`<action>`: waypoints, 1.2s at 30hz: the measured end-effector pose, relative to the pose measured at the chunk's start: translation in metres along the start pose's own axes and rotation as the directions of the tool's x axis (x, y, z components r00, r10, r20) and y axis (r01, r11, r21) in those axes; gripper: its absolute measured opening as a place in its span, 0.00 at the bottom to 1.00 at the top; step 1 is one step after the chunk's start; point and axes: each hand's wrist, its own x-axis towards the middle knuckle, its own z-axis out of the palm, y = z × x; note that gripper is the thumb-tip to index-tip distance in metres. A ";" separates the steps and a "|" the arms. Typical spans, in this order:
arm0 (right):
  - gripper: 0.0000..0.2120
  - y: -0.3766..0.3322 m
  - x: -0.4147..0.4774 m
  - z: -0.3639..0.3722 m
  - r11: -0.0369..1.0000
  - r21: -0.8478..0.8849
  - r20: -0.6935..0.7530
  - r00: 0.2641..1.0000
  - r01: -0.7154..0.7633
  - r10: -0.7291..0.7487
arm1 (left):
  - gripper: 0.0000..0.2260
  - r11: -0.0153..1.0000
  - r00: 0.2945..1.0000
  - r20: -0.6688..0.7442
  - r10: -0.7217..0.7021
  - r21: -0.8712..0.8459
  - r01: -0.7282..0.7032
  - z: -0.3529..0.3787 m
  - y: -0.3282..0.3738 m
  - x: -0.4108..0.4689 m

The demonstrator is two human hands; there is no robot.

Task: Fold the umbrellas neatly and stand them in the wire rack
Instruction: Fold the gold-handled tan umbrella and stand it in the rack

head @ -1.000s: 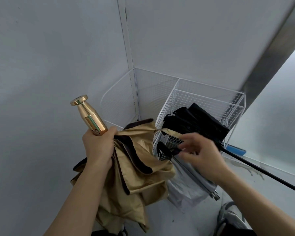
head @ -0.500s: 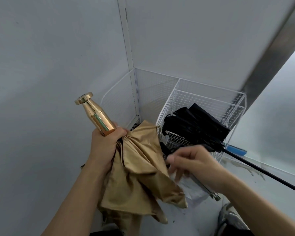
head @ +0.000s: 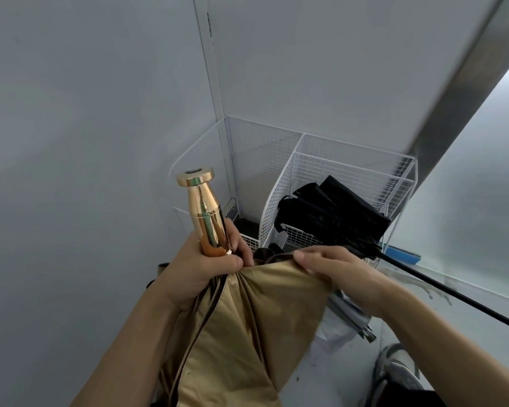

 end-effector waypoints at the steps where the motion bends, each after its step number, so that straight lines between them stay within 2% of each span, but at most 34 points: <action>1: 0.19 0.000 0.001 -0.002 0.999 0.048 0.027 1.000 0.003 -0.004 | 0.10 0.999 1.000 -0.016 0.003 0.049 -0.003 0.000 0.000 0.000; 4: 0.12 0.000 0.000 -0.006 0.993 0.113 0.097 0.994 0.044 -0.055 | 0.08 0.983 0.989 -0.146 0.036 0.184 -0.009 -0.001 -0.003 0.002; 8: 0.08 -0.003 -0.002 -0.003 0.990 0.098 0.038 0.994 0.098 -0.102 | 0.10 0.970 0.961 -0.262 0.083 0.243 -0.017 -0.005 -0.005 0.003; 11: 0.07 0.000 0.000 0.005 0.994 -0.041 -0.093 0.990 0.101 -0.105 | 0.09 0.958 0.964 -0.244 0.109 0.284 -0.036 -0.001 -0.002 0.002; 14: 0.07 -0.001 0.001 0.008 0.970 -0.169 -0.294 0.931 0.174 -0.218 | 0.11 0.934 0.974 -0.207 0.088 0.358 -0.008 0.004 -0.001 0.003; 16: 0.08 -0.002 0.000 0.005 0.952 -0.187 -0.374 0.879 0.241 -0.296 | 0.12 0.929 0.975 -0.210 0.072 0.369 0.011 0.005 -0.001 0.003; 19: 0.11 -0.001 -0.001 0.006 0.930 -0.182 -0.399 0.840 0.319 -0.367 | 0.12 0.945 0.970 -0.238 0.046 0.327 0.035 0.004 -0.001 0.003; 24: 0.13 -0.004 -0.004 0.002 0.909 -0.131 -0.497 0.766 0.397 -0.406 | 0.11 0.949 0.975 -0.222 0.022 0.312 0.050 0.001 0.000 0.004; 26: 0.14 -0.005 -0.005 -0.002 0.905 -0.036 -0.479 0.788 0.423 -0.387 | 0.10 0.948 0.970 -0.242 0.025 0.314 0.054 0.001 0.000 0.005; 27: 0.15 -0.005 -0.006 -0.005 0.908 0.042 -0.434 0.826 0.417 -0.360 | 0.10 0.952 0.966 -0.258 0.023 0.300 0.058 0.000 -0.001 0.005; 29: 0.18 -0.005 -0.005 -0.010 0.934 0.171 -0.275 0.925 0.315 -0.261 | 0.10 0.969 0.951 -0.309 0.015 0.239 0.063 -0.002 -0.003 0.004; 31: 0.21 -0.001 -0.002 -0.013 0.981 0.102 -0.141 0.979 0.163 -0.148 | 0.10 0.982 0.928 -0.373 0.016 0.181 0.055 -0.005 -0.004 0.003; 33: 0.15 0.001 0.000 -0.013 0.993 0.006 -0.164 0.979 0.122 -0.119 | 0.12 0.989 0.909 -0.417 0.013 0.138 0.049 -0.007 -0.004 0.004; 36: 0.10 0.002 0.001 -0.021 0.963 0.074 -0.353 0.910 0.260 -0.219 | 0.17 0.982 0.916 -0.402 0.020 0.181 0.058 -0.008 -0.003 0.005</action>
